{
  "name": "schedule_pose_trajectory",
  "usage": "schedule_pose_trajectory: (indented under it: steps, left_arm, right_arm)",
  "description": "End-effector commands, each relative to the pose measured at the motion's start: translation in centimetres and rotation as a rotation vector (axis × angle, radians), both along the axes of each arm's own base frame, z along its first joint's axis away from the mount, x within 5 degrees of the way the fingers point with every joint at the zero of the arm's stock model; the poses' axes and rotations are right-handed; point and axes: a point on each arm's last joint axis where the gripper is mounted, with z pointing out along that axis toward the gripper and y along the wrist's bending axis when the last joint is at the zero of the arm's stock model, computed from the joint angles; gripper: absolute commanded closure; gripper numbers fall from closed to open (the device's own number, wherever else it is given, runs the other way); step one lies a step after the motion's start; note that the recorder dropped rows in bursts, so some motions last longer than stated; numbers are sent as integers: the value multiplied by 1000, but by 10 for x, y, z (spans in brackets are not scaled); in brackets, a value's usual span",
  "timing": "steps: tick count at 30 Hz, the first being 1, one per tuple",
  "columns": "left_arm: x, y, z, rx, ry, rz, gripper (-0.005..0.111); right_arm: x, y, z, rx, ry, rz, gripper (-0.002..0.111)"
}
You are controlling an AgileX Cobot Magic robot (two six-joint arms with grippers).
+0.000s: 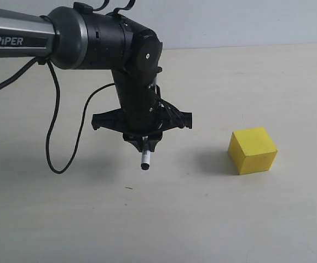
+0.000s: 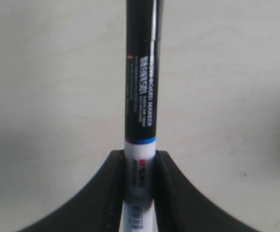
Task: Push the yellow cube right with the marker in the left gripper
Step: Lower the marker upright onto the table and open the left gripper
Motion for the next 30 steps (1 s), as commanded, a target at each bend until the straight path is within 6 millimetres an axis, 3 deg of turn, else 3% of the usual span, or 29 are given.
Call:
schedule_pose_trajectory:
  steps: [1, 19, 24, 30]
  left_arm:
    - [2, -3, -5, -8, -11, -6, 107]
    - [10, -4, -4, -72, -53, 100, 107]
    - [14, -2, -19, -50, -33, 115, 107]
    - [14, -1, -19, -47, -33, 115, 107]
  right_arm:
    - [0, 0, -1, -10, -3, 0, 108]
    - [0, 0, -1, -10, -3, 0, 108]
    - [0, 0, -1, -10, -3, 0, 108]
    - [0, 0, -1, -10, -3, 0, 108]
